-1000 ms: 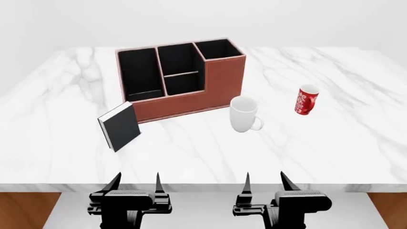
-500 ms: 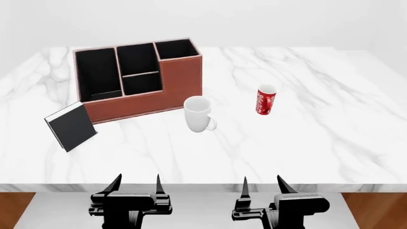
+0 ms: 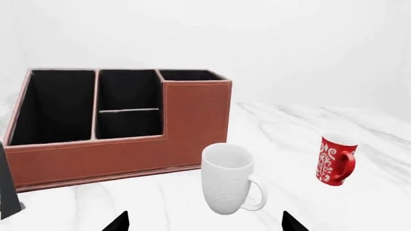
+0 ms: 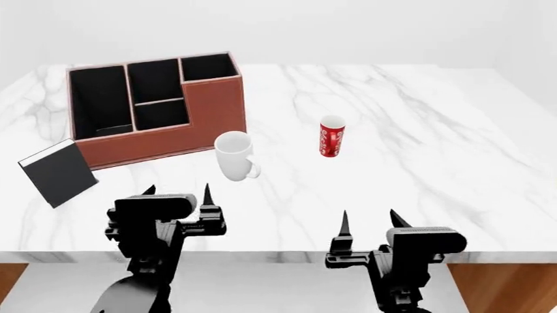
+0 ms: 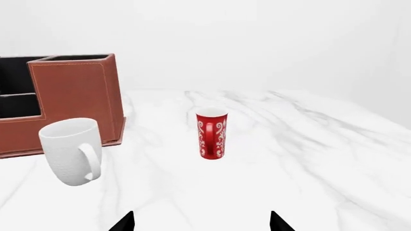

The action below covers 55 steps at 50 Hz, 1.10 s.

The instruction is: Pick up the red mug and place it to the right of the caddy.

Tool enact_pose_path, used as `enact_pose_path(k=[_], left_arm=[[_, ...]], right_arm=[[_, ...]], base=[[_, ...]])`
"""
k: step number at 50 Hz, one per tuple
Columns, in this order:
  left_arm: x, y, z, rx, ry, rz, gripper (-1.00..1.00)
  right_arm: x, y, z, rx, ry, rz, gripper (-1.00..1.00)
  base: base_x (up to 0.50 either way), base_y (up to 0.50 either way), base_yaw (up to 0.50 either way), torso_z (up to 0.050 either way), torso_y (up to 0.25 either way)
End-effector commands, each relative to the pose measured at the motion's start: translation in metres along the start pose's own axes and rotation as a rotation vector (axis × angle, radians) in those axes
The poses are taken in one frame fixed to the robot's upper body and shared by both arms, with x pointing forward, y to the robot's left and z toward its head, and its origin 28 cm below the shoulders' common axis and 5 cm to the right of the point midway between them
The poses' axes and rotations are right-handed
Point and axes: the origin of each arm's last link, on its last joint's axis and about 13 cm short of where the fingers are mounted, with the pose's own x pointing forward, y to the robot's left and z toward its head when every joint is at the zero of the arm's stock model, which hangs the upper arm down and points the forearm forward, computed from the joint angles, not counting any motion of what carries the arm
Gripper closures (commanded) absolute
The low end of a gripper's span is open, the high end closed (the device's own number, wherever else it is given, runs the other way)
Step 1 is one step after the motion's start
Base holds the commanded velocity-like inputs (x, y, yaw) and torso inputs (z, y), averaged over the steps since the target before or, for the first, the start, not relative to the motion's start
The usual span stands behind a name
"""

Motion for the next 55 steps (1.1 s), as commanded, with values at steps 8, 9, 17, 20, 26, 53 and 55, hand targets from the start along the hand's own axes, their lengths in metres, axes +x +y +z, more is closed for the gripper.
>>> enact_pose_path(k=[8, 9, 17, 20, 26, 53, 55], left_arm=[[0.012, 0.005, 0.123, 0.032, -0.106, -0.031, -1.00], [0.013, 0.005, 0.121, 0.037, -0.106, -0.027, -1.00], [0.013, 0.005, 0.122, 0.040, -0.113, -0.025, -1.00], [0.013, 0.005, 0.122, 0.041, -0.114, -0.025, -1.00], [0.012, 0.005, 0.121, 0.044, -0.116, -0.026, -1.00], [0.014, 0.005, 0.120, 0.061, -0.131, -0.014, -1.00], [0.014, 0.005, 0.120, 0.060, -0.132, -0.014, -1.00]], right_arm=[[0.014, -0.003, 0.082, 0.043, -0.067, 0.078, -1.00], [0.014, -0.003, 0.080, 0.044, -0.062, 0.076, -1.00], [0.015, -0.003, 0.076, 0.065, -0.058, 0.072, -1.00], [0.015, -0.003, 0.076, 0.021, -0.090, 0.032, -1.00], [0.016, -0.003, 0.073, 0.044, -0.063, 0.051, -1.00], [0.016, -0.001, 0.066, 0.051, -0.054, 0.099, -1.00], [0.015, -0.001, 0.067, 0.051, -0.056, 0.100, -1.00]], base=[[0.18, 0.00, 0.00, 0.000, 0.000], [0.50, 0.00, 0.00, 0.000, 0.000], [0.50, 0.00, 0.00, 0.000, 0.000], [0.45, 0.10, 0.00, 0.000, 0.000], [0.38, 0.23, 0.00, 0.000, 0.000], [0.50, 0.00, 0.00, 0.000, 0.001], [0.50, 0.00, 0.00, 0.000, 0.000]])
